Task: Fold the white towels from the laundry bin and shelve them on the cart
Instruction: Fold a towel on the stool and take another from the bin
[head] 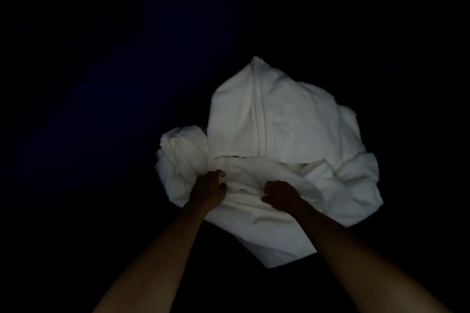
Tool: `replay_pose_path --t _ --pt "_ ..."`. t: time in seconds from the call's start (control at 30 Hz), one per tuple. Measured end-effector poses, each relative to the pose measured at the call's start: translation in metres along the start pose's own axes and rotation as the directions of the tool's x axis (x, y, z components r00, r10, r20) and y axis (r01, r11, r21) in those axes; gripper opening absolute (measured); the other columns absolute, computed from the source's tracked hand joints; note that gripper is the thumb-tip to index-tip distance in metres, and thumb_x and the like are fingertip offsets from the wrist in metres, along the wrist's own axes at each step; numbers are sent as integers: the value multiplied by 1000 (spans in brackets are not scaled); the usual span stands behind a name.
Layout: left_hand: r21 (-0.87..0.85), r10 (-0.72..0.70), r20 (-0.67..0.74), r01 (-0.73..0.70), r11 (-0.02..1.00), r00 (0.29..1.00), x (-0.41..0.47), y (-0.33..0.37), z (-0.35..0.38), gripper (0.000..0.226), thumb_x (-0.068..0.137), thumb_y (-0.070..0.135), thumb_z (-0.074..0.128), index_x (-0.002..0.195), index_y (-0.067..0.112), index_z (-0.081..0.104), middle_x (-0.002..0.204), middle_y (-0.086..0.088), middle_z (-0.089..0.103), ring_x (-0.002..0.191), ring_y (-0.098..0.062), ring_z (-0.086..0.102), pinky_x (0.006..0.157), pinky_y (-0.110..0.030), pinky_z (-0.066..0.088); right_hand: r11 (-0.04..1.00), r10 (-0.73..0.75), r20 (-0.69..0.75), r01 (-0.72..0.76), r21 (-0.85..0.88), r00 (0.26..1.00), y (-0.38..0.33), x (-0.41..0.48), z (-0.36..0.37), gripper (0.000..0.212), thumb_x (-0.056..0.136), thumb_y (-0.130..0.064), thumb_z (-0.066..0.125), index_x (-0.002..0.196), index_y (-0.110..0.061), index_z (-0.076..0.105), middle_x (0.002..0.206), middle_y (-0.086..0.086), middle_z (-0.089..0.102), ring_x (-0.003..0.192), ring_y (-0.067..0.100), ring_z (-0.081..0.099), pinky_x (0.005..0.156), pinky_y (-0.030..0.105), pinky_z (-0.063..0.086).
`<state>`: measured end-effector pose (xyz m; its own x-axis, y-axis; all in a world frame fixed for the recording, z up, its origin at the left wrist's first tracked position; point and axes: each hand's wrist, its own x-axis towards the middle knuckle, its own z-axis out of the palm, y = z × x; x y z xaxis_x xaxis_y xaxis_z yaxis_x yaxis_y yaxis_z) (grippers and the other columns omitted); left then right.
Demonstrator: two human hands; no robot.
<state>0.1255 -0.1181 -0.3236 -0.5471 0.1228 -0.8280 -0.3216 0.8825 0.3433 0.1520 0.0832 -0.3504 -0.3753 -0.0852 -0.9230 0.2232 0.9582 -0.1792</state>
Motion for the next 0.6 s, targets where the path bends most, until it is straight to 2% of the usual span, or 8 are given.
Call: replay_pose_path --t 0.1,0.2,0.23,0.33,0.47,0.6 --pt "2 54 -57 -54 999 997 5 11 2 37 97 19 43 134 15 46 140 -7 47 126 -27 42 101 -25 29 991 88 -88 -78 111 992 10 -5 1 46 96 -45 41 127 -13 51 132 12 50 121 30 46 102 38 38" --pt "-11 79 -87 -80 997 993 12 31 7 38 97 19 44 135 16 45 141 -6 45 127 -27 40 102 -25 28 946 199 -310 -99 309 930 28 -12 -3 42 95 -36 49 131 -15 48 135 11 44 121 28 44 98 37 40" --pt "-33 81 -90 -84 996 993 16 39 10 38 97 18 45 135 16 45 142 -6 45 127 -27 40 102 -26 29 944 220 -372 -100 315 902 35 -13 -5 44 94 -32 52 134 -16 44 139 9 39 123 27 41 97 37 41" --pt "-64 118 -119 -126 990 986 30 61 17 39 96 16 46 135 13 45 140 -9 46 126 -28 41 105 -28 31 976 180 -495 -92 196 850 54 -7 -20 58 91 -31 56 143 -20 32 148 3 28 128 25 33 96 36 41" --pt "-55 148 -180 -160 986 973 46 69 27 41 95 14 49 136 11 45 142 -9 44 130 -27 39 106 -26 25 995 83 -521 -37 98 850 60 18 -33 71 89 -40 57 148 -23 21 156 2 15 138 25 21 105 36 31" --pt "-71 181 -279 -208 975 943 60 55 34 37 91 8 55 128 5 52 135 -12 52 126 -28 45 106 -25 25 996 33 -511 12 86 859 40 53 -42 90 84 -53 58 151 -21 7 159 4 -1 144 31 2 114 41 17"
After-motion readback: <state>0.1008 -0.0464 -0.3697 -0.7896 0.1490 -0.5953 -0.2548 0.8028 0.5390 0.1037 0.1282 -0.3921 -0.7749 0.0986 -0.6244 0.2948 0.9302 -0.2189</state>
